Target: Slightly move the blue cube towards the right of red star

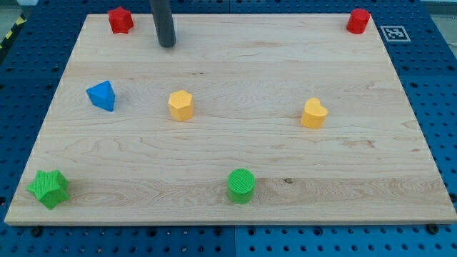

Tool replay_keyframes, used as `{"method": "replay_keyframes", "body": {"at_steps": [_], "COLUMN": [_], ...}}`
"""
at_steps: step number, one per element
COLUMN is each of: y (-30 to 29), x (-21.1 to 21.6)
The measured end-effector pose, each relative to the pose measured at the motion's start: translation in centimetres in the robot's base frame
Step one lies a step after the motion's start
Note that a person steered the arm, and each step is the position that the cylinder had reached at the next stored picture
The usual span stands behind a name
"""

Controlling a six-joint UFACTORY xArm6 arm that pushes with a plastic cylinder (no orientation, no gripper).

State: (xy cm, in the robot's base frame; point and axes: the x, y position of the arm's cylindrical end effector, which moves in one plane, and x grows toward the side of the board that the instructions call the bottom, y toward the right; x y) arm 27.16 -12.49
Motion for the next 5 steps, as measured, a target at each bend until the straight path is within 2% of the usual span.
{"method": "replay_keyframes", "body": {"at_steps": [1, 2, 4, 5], "y": [2.8, 7.6, 2.3, 2.3], "x": [2.3, 1.7, -1.1, -1.2]}}
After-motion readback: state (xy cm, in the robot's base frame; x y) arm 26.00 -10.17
